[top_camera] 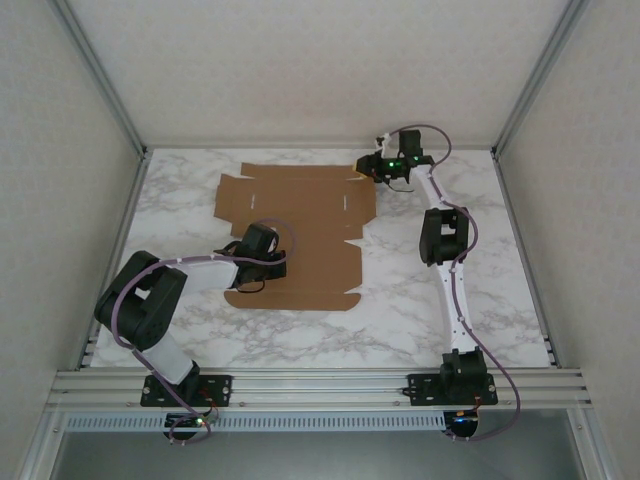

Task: Fold the paper box

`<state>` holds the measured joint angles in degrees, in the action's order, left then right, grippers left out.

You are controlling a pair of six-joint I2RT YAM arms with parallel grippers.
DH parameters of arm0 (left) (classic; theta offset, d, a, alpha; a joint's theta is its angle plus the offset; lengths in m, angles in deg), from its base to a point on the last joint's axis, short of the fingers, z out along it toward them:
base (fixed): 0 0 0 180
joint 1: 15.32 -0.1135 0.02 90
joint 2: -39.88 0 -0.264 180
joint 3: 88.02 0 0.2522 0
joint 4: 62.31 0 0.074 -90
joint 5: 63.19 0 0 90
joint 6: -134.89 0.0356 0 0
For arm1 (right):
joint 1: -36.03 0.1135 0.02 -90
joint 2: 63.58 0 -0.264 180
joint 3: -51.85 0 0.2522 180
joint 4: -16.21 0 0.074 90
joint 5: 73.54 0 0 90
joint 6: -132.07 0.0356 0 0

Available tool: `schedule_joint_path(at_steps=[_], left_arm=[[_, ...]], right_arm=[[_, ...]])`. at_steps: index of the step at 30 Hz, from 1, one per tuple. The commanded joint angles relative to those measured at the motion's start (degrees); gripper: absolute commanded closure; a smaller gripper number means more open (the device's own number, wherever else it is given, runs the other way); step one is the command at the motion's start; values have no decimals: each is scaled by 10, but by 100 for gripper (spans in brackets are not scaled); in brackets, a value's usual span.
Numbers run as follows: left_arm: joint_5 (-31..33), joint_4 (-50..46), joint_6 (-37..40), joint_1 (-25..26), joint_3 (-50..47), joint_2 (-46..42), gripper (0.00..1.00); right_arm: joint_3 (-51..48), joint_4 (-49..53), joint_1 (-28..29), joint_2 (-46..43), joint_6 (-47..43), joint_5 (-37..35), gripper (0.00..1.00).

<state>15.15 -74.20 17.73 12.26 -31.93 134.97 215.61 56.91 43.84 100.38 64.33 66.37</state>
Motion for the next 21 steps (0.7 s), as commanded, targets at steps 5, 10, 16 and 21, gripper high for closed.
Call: schedule_joint_path(at_steps=[5, 10, 16, 21], left_arm=[[23, -135, 1, 8, -31, 8, 100], [21, -154, -19, 7, 4, -46, 100], [11, -165, -58, -16, 75, -103, 94], [-39, -121, -123, -50, 138, -109, 69]], right_arm=[[11, -14, 11, -16, -17, -29, 96], [-86, -69, 12, -97, -40, -40, 99], [-320, -251, 13, -261, -35, -96, 100], [-496, -422, 12, -370, -48, -104, 100]])
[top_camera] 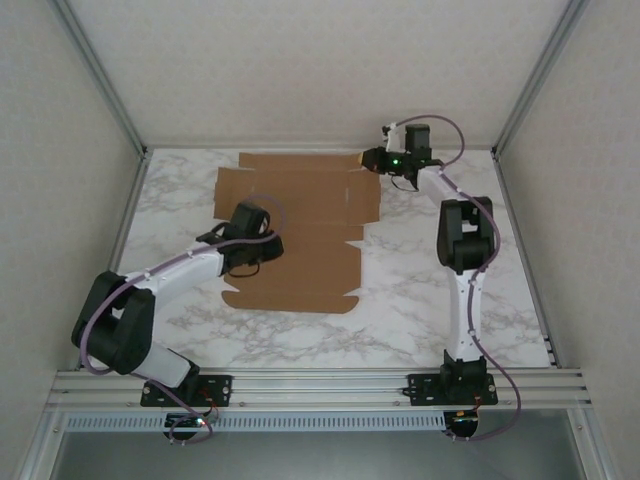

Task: Fold the paper box

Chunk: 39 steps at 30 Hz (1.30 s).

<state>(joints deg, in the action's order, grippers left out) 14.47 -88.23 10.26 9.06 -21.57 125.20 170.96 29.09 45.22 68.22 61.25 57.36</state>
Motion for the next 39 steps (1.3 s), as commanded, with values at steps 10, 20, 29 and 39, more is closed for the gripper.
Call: schedule_joint_path(at_steps=[10, 20, 29, 39], left_arm=[[-149, 78, -228, -77, 246, 108, 32], [-169, -71, -318, -101, 492, 280, 24], [-174, -161, -348, -111, 562, 351, 22], [-170, -155, -360, -130, 573, 372, 23]], right_arm=[[-235, -209, 12, -188, -148, -28, 100], [-320, -263, 39, -259, -231, -52, 100], [-363, -304, 55, -288, -270, -85, 98], [-389, -313, 73, -307, -321, -99, 96]])
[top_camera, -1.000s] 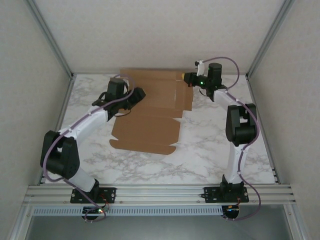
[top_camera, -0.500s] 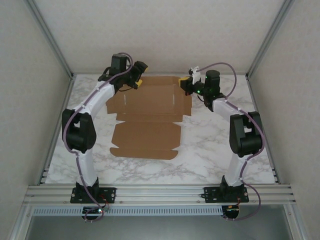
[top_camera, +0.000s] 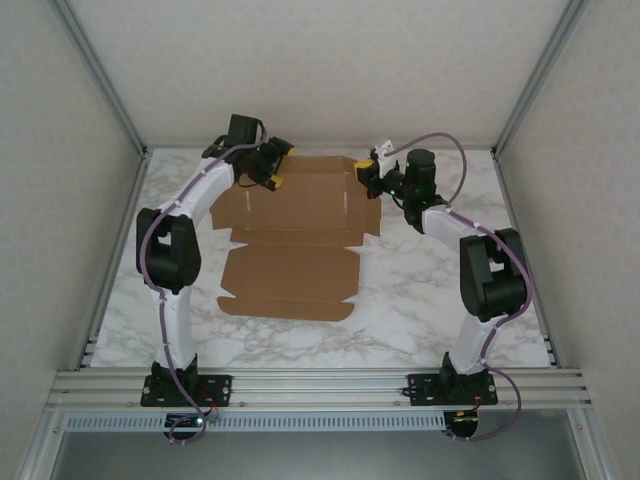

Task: Fold the paper box

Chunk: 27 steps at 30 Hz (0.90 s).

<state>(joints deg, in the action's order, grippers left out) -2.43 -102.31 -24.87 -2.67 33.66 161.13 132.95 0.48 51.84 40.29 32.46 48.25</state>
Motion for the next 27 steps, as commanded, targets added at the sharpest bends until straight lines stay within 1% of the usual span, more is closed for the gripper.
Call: schedule_joint_path(at_steps=[1, 5, 11, 14, 18, 24, 27], left_arm=[[-1, -15, -9, -15, 21, 14, 23], [-4, -15, -11, -24, 26, 18, 22], [-2, -45, -11, -27, 65, 38, 21], [-4, -53, -7, -27, 75, 42, 22], [-4, -55, 6, -25, 73, 39, 24], [12, -84, 20, -25, 72, 38, 24], [19, -92, 26, -23, 71, 32, 26]], right_arm=[[-13, -32, 8, -30, -36, -11, 95], [-23, -38, 12, -38, -52, -17, 95], [-47, -54, 31, -57, -127, -63, 92], [-55, -63, 35, -61, -142, -78, 91], [-60, -60, 53, -65, -203, -105, 91], [-60, -63, 72, -72, -260, -146, 89], [-62, -66, 82, -75, -287, -163, 89]])
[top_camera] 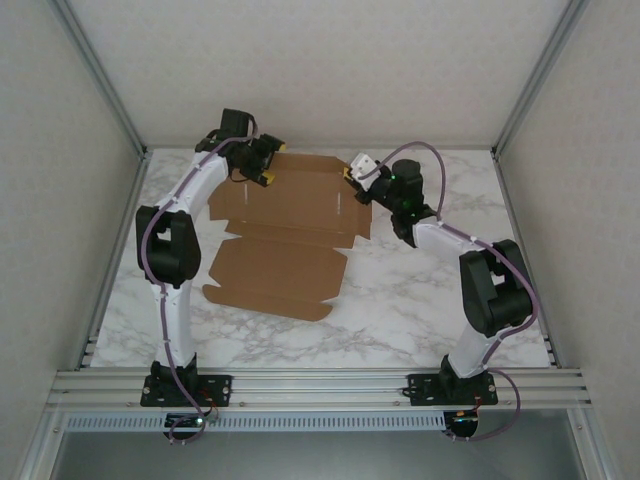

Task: Fold the paper box

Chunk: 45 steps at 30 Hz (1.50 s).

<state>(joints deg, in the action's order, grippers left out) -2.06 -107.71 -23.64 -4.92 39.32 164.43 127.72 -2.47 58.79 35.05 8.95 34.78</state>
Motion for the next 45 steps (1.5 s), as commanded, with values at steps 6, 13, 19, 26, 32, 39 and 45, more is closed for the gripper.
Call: schedule_joint_path(at_steps=[6, 13, 19, 26, 32, 39, 45], left_arm=[[30, -42, 21, 2, 11, -14, 45], [35, -15, 2, 2, -16, -36, 73], [25, 23, -27, 2, -45, -53, 92], [40, 86, -68, 3, -98, -97, 98], [88, 239, -155, 6, -257, -183, 98], [204, 333, -182, 31, -360, -255, 100], [271, 509, -201, 69, -478, -311, 99]], right_arm=[[-9, -37, 18, -28, -63, -41, 87], [-15, -39, 18, -31, -51, -52, 86], [-16, -33, 18, -33, -37, -66, 76], [-27, -14, 16, -63, 12, -85, 51], [14, 116, 7, -118, 183, -90, 51], [143, 399, -3, -137, 443, -11, 57], [145, 451, -4, -141, 599, 6, 68]])
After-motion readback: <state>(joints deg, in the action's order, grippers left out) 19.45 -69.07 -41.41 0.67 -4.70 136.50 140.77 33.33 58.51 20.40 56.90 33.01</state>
